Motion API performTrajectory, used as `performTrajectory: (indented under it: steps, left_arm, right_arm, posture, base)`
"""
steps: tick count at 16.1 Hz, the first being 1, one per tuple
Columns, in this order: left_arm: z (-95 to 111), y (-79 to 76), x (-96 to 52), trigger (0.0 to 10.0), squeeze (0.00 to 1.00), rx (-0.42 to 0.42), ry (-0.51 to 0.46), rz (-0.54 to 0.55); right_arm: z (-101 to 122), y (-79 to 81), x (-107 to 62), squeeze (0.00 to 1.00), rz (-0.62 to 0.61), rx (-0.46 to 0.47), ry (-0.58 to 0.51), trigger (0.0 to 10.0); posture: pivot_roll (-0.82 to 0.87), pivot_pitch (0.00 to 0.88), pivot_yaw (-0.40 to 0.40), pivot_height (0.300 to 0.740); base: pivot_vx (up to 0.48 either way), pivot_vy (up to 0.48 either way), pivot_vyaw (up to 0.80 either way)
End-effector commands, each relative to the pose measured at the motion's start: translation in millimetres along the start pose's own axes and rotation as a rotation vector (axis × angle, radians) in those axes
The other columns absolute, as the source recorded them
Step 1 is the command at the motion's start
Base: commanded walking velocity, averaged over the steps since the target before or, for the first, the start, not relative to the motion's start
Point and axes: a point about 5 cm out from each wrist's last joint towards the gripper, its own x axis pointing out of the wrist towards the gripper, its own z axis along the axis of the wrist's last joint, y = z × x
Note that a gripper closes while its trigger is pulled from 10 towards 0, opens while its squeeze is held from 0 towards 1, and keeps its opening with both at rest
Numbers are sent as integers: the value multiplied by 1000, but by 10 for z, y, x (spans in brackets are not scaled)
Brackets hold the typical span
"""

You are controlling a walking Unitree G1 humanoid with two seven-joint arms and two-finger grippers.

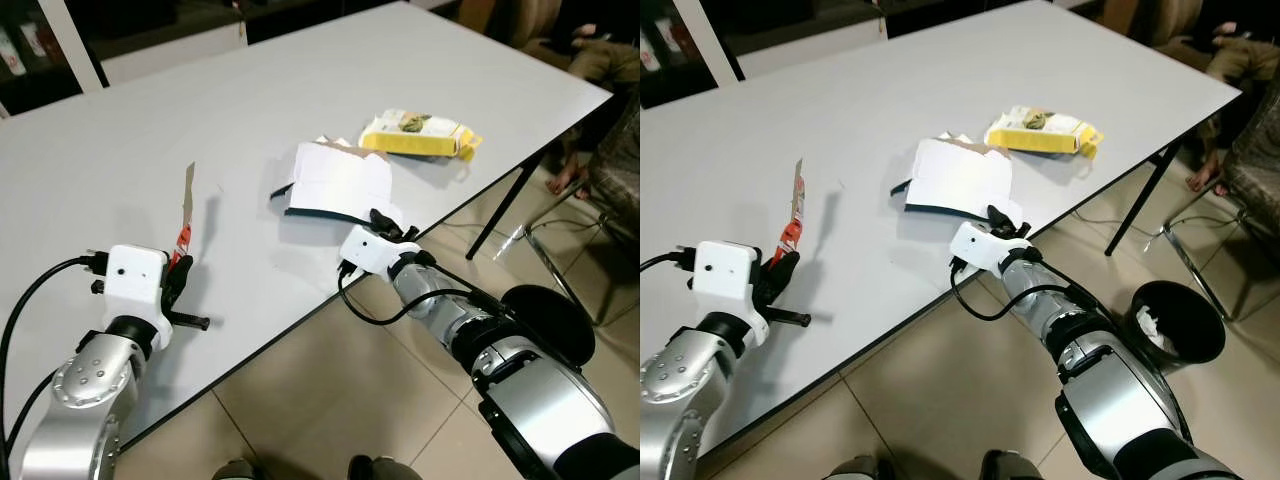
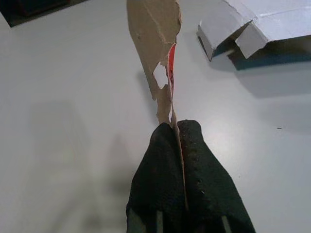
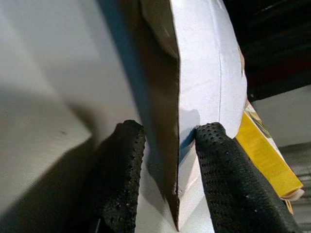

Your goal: Picking trash to rubbish bin

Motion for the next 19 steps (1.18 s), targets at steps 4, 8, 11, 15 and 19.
performTrajectory:
  steps: [4, 8, 11, 15, 19]
  left_arm:
    - [44, 30, -78, 10000, 0, -10, -4, 2]
    - [69, 58, -114, 10000, 0, 2, -8, 15]
    - [63, 68, -135, 10000, 0, 8, -6, 22]
    - [72, 78, -117, 10000, 0, 3, -11, 38]
    - [67, 50, -93, 10000, 0, 8, -15, 31]
  right_arm:
    - [-34, -181, 38, 1000, -77, -120, 25, 10000]
    - [89, -373, 102, 0, -137, -209, -41, 10000]
    - [56, -390, 104, 0, -116, -216, -19, 10000]
    - [63, -367, 102, 0, -94, -193, -25, 0]
    - [76, -366, 105, 0, -90, -189, -34, 0]
  posture:
    - [157, 196, -21, 740]
    - [169, 194, -30, 740]
    - [171, 195, -40, 740]
    - [161, 199, -45, 740]
    - [157, 192, -44, 740]
  base:
    - [0, 0, 0]
    - [0, 0, 0]
    - [0, 0, 0]
    - [0, 0, 0]
    - [0, 0, 0]
